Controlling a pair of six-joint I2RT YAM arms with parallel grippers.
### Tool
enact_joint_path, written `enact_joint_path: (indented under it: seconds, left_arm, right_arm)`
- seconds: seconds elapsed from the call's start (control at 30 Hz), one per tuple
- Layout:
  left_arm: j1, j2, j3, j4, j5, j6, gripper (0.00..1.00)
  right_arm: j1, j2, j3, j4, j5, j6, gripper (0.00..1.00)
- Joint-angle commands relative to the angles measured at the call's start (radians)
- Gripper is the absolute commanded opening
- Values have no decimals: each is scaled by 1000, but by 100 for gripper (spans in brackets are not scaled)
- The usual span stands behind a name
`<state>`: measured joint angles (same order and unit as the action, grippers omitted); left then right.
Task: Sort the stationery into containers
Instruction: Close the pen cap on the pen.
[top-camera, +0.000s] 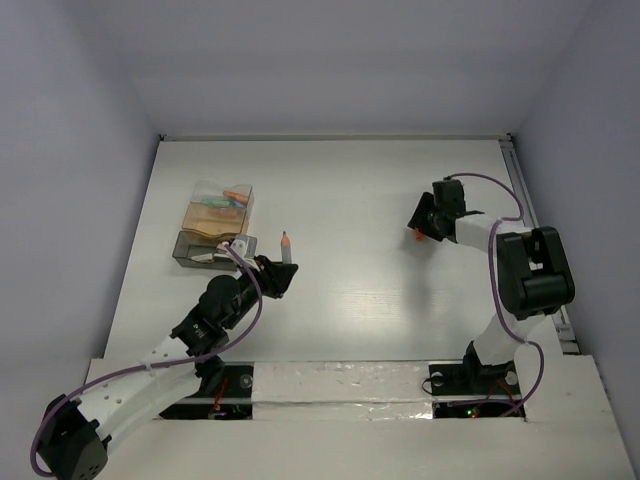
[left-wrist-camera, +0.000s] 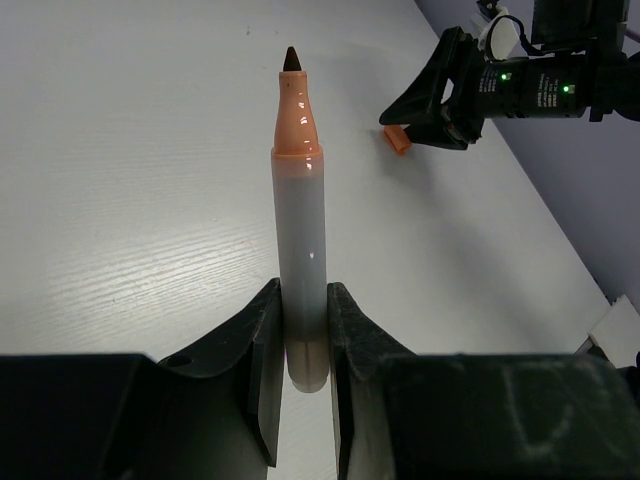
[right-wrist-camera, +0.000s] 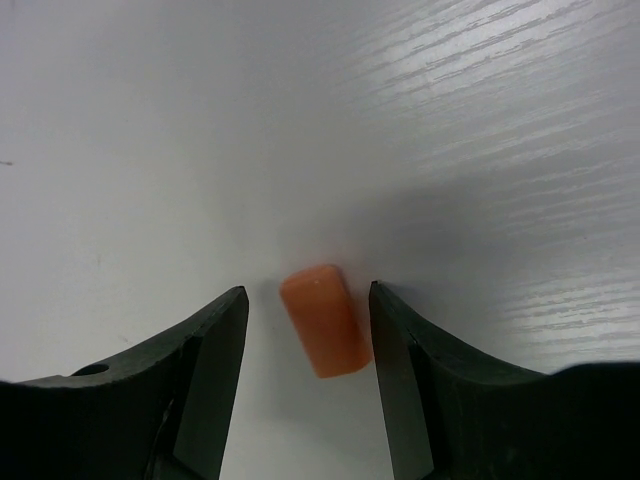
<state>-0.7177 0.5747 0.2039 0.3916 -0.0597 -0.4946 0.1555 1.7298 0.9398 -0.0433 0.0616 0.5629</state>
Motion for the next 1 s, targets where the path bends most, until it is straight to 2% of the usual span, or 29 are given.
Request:
enact_joint_path:
  seconds: [0.0,0.37,0.7,0.83,0.97]
  left_arm:
    - [3,-3,-8,53,11,13,0]
    - [3,-6,-8,55,15,13,0]
    - [3,-3,-9,55,18,13,0]
    - [3,-3,-9,56,17,13,0]
    - [3,-3,-9,56,17,13,0]
  right_arm:
    - [-5,-1,47,-90,33,-95,58]
    - [-5,80,240,-340,24,-277,58]
    - [4,163,320,-408,-17,-333,55]
    - [24,172,330,-426,12,-340,54]
    - [35,195,349,-454,38,-344,48]
